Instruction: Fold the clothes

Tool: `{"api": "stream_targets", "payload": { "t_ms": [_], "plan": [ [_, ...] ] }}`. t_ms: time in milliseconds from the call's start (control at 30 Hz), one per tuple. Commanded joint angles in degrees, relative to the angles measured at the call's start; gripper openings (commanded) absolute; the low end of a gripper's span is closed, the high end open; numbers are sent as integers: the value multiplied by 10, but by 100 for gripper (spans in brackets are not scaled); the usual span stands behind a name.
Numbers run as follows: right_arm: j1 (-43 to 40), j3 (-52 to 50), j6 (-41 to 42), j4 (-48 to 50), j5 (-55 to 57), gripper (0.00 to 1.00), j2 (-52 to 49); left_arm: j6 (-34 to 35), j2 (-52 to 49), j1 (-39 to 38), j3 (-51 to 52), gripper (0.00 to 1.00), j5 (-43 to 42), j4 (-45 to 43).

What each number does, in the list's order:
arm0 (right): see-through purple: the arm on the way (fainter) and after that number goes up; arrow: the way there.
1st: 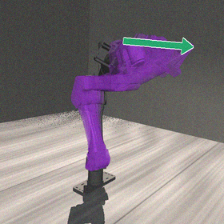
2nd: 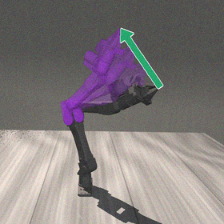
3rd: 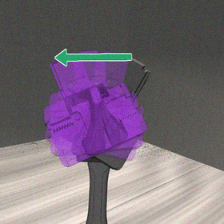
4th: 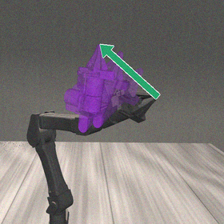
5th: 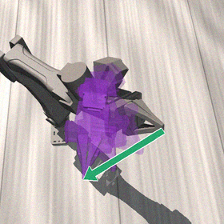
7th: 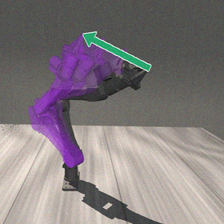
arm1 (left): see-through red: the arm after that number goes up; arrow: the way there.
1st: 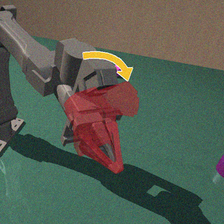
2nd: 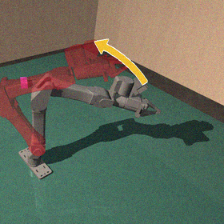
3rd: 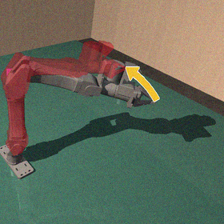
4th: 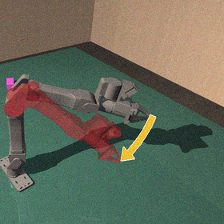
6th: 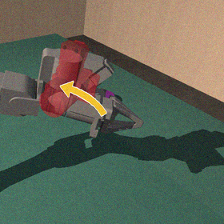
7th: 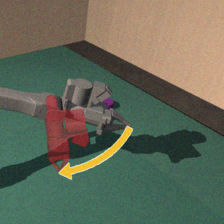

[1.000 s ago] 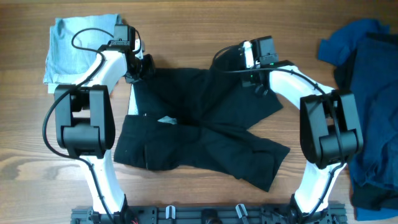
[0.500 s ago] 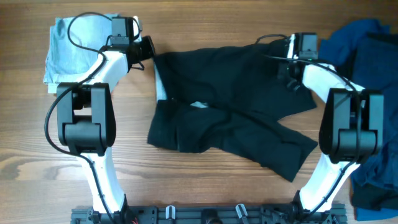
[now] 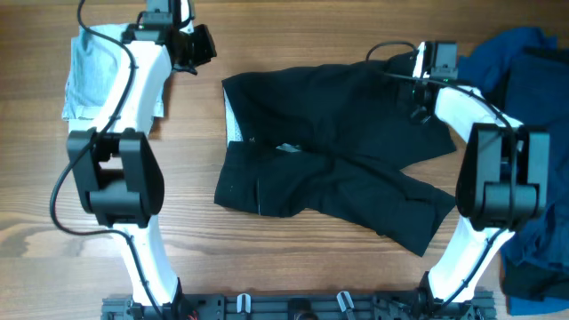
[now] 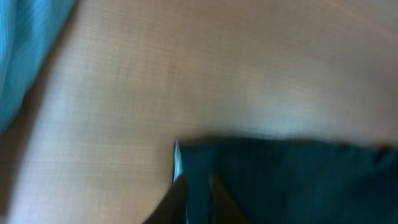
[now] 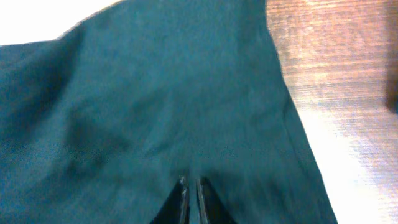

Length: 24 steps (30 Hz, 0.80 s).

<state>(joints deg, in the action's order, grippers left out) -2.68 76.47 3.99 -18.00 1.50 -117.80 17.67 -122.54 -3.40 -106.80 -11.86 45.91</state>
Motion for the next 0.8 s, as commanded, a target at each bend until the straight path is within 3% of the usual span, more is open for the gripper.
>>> {"api": "stream_targets", "payload": {
  "t_ms": [0,33,100,167,200,267,467,767],
  "plan": [
    [3,26,22,-60,-20,19,88,38,10,0,-8,12,-6,84],
    [3,26,22,-77,-20,25,96,38,5,-1,-7,7,-7,99],
    [3,26,20,-124,-20,25,113,38,-5,-2,-3,4,-21,107],
    [3,26,21,-161,-20,25,120,38,-19,-5,2,11,-48,101],
    [3,26,22,-185,-20,25,120,42,-30,-7,3,20,-59,99],
    [3,24,22,-214,-20,24,118,61,-49,-10,3,19,-63,92],
    [3,14,22,-237,-20,26,118,68,-86,-10,3,26,-88,50],
    [3,14,22,-243,-20,29,118,68,-125,-14,3,25,-84,30]
  ]
}}
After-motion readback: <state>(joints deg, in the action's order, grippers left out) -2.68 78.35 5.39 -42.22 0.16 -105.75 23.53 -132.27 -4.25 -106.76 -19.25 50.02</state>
